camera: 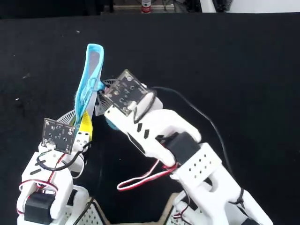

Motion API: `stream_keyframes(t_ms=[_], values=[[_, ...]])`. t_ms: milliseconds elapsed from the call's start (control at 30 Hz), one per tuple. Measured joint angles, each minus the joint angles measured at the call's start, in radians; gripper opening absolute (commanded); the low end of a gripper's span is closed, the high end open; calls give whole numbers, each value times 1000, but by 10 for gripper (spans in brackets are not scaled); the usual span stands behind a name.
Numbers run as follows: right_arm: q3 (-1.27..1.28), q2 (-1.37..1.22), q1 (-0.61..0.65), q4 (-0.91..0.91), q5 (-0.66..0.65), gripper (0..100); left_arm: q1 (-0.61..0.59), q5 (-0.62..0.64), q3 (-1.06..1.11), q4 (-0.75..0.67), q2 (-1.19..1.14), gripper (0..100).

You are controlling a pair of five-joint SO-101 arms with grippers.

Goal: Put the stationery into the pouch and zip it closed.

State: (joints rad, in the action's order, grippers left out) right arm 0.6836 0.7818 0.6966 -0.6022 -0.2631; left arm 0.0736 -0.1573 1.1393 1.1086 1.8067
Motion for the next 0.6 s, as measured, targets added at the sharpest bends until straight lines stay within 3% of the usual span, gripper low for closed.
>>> stream_keyframes(t_ms=[133,333,600], values=[[0,-23,17,0,3,18,0,0,0,0,0,30],[0,-29,37,0,3,166,-2,0,0,0,0,30],[0,-31,37,17,3,148,-2,2,0,0,0,30]])
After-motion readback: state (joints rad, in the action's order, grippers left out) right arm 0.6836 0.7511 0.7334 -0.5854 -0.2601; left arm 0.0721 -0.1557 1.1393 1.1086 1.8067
